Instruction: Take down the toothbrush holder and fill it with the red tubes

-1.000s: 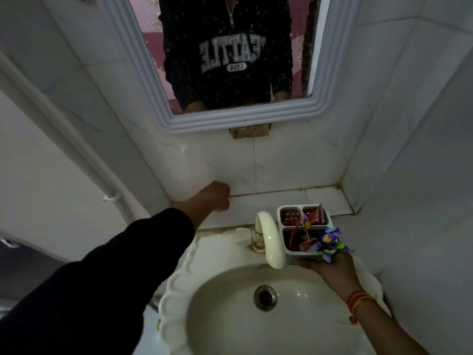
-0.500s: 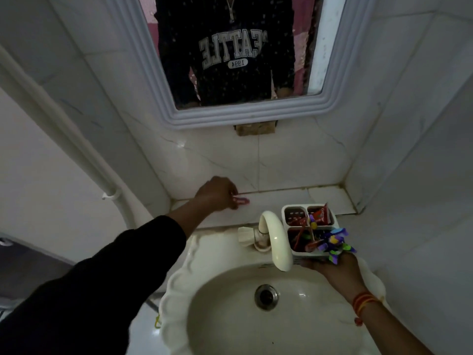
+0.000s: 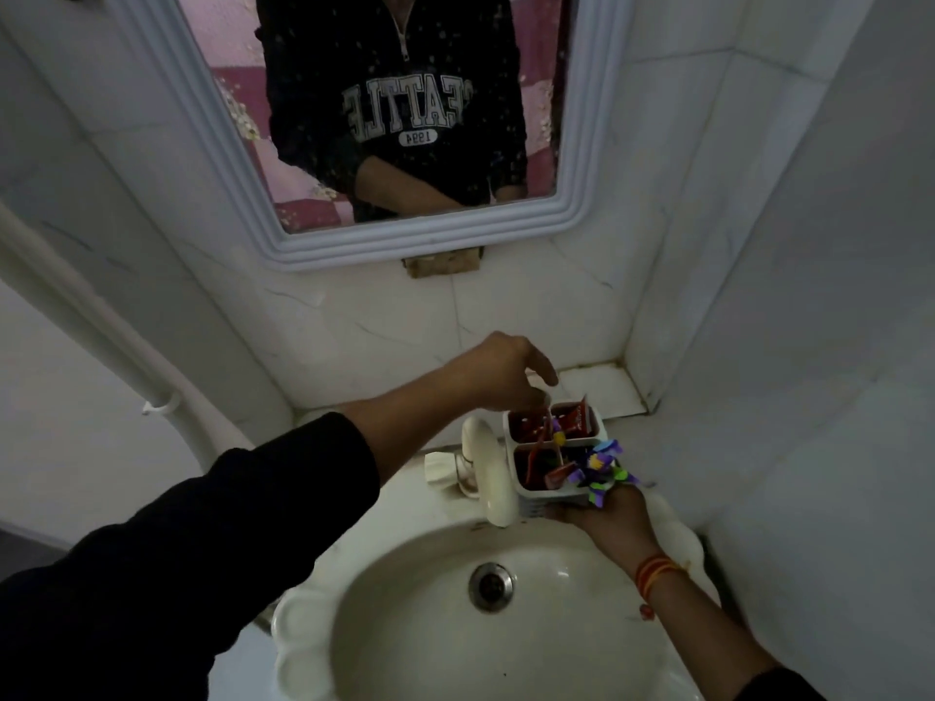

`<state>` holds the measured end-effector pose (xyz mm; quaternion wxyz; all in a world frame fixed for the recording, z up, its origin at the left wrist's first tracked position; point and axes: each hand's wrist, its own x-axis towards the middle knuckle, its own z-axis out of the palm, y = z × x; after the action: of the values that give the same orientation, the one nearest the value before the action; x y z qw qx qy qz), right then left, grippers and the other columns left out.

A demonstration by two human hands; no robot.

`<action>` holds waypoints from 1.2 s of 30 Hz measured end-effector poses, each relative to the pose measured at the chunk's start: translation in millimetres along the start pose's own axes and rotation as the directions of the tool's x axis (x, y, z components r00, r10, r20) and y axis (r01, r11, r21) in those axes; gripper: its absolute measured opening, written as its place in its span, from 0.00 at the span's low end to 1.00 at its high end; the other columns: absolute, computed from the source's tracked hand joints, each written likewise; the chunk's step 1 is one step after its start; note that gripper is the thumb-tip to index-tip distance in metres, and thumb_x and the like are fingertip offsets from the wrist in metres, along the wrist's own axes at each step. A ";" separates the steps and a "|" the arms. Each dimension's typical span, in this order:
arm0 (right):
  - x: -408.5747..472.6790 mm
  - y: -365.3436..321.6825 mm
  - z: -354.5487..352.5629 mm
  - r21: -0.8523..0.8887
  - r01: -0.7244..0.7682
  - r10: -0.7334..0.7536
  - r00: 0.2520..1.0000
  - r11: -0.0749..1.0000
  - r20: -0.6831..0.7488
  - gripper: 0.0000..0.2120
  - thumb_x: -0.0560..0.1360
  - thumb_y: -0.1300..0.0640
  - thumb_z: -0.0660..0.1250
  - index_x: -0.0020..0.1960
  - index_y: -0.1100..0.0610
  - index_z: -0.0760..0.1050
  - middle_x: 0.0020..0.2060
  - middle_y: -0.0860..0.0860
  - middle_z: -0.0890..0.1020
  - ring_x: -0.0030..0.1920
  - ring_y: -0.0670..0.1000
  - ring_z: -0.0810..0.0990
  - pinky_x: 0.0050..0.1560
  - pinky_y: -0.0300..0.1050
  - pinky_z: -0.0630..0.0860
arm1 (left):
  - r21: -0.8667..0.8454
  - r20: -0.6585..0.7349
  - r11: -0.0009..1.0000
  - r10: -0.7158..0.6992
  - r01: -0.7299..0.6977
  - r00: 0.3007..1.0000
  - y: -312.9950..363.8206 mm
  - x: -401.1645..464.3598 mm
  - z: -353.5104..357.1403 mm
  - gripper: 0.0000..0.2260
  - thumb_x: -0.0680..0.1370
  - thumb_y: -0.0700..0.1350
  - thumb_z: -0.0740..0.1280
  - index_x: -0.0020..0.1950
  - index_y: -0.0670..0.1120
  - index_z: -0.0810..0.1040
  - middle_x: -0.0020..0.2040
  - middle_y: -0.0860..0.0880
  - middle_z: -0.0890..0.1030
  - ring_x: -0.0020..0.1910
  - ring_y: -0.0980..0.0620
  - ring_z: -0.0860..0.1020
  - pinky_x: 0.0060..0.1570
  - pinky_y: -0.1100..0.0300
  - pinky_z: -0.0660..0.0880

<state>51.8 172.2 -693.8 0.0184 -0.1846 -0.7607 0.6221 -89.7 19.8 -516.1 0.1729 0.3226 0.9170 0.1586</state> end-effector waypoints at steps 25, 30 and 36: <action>92.4 -66.7 -70.6 -0.191 0.100 -0.123 0.986 0.976 -0.114 0.25 0.60 0.68 0.81 0.56 0.62 0.82 0.50 0.54 0.85 0.49 0.49 0.80 0.50 0.38 0.74 | -0.639 0.000 0.635 -0.564 0.434 0.826 24.7 84.3 15.5 0.08 0.77 0.44 0.69 0.44 0.39 0.83 0.40 0.42 0.84 0.37 0.49 0.85 0.35 0.63 0.83; 105.5 -64.7 -76.4 -0.169 0.022 -0.040 0.994 0.985 -0.101 0.26 0.63 0.67 0.80 0.60 0.64 0.78 0.57 0.59 0.83 0.56 0.55 0.82 0.52 0.40 0.73 | -0.707 0.030 0.548 -0.609 0.448 0.792 24.0 87.4 27.3 0.08 0.74 0.37 0.67 0.47 0.38 0.85 0.48 0.39 0.87 0.46 0.45 0.87 0.49 0.52 0.85; 83.3 -65.4 -75.5 -0.281 -0.052 0.029 0.996 0.958 -0.082 0.29 0.69 0.57 0.77 0.68 0.57 0.72 0.61 0.57 0.82 0.61 0.59 0.80 0.60 0.46 0.75 | -0.596 -0.016 0.677 -0.548 0.432 0.837 29.5 52.4 22.8 0.09 0.75 0.38 0.65 0.52 0.44 0.82 0.60 0.41 0.82 0.59 0.42 0.82 0.62 0.50 0.80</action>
<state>-23.2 258.1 -631.3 0.0086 -0.2248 -0.8365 0.4997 -102.7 79.7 -535.7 0.2076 -0.0199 0.8910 0.4032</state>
